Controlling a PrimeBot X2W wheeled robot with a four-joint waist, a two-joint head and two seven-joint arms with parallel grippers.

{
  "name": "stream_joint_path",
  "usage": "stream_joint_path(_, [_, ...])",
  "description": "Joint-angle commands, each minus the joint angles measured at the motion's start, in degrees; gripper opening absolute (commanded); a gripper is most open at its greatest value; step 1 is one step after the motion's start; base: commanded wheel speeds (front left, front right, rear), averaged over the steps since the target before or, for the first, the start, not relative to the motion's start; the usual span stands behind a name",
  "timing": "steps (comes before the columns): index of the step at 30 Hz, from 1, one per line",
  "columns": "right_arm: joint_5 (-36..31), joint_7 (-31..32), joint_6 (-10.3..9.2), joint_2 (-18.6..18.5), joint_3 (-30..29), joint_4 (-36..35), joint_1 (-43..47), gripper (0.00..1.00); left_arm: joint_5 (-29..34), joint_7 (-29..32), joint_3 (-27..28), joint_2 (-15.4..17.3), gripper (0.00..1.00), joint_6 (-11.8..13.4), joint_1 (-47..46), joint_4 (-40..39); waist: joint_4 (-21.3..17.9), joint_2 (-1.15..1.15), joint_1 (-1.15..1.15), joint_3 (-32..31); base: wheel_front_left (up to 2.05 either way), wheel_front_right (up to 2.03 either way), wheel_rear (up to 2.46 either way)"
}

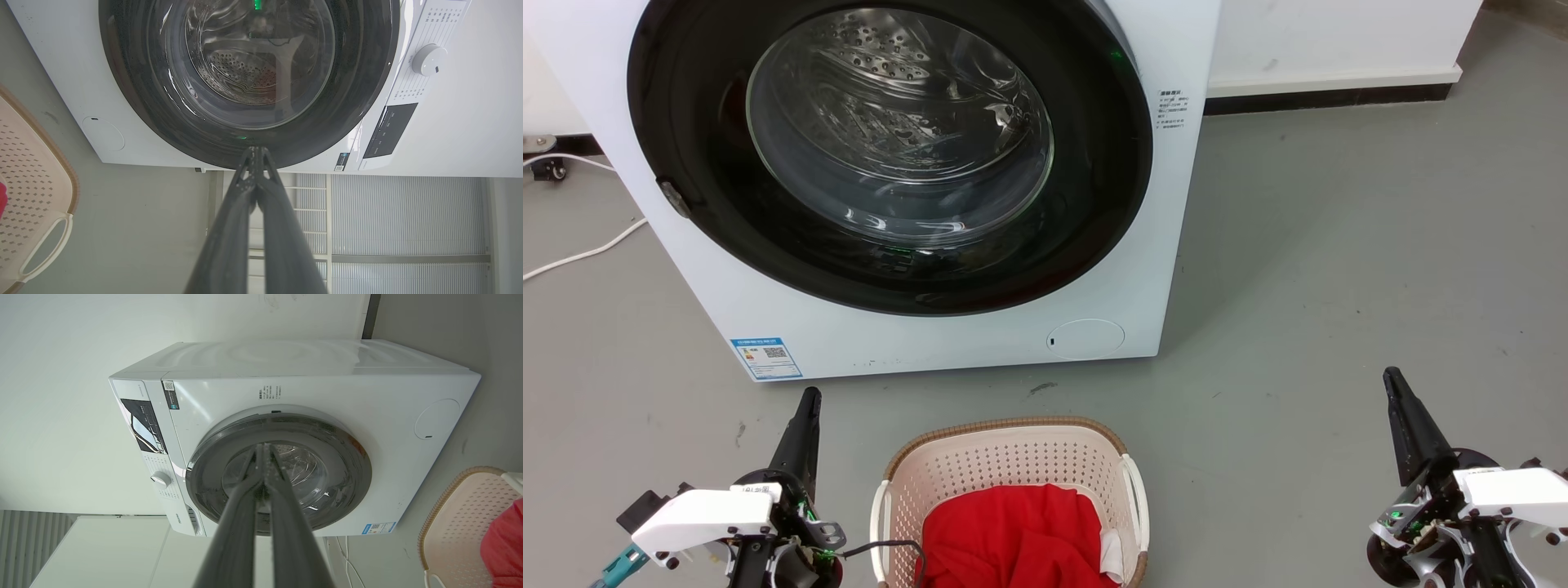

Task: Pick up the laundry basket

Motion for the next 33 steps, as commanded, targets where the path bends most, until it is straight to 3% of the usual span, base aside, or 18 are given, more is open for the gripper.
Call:
stream_joint_path(1, [0.2, 0.0, 0.0, -0.2, 0.0, -0.1, -0.2, 0.0, 0.0, 0.1, 0.1, 0.1, 0.0, -0.1, -0.1, -0.1, 0.0, 0.0, 0.0, 0.0, 0.0, 0.0, 0.0])
stream_joint_path(21, [0.2, 0.0, 0.0, -0.2, 0.0, -0.1, -0.2, 0.0, 0.0, 0.1, 0.1, 0.1, 0.0, -0.1, -0.1, -0.1, 0.0, 0.0, 0.0, 0.0, 0.0, 0.0, 0.0])
stream_joint_path(22, [0.0, -0.1, 0.01, 0.0, 0.0, 0.1, 0.1, 1.0, 0.0, -0.1, 0.0, 0.0, 1.0, 0.0, 0.1, 0.1, 0.0, 0.0, 0.0, 0.0, 0.0, 0.0, 0.0])
stream_joint_path(28, [-0.9, -1.1, 0.0, 0.1, 0.3, 1.2, 1.3, 1.0, 1.1, -1.2, -0.5, -0.2, 1.0, 0.0, 1.2, 0.6, 0.0, 0.0, 0.0, 0.0, 0.0, 0.0, 0.0])
stream_joint_path(33, [-6.0, -2.6, 0.0, 0.1, 0.2, -0.1, 1.5, 1.0, 5.6, -2.6, -0.3, -0.2, 1.0, 0.0, 1.3, -0.4, 0.0, 0.0, 0.0, 0.1, 0.0, 0.0, 0.0])
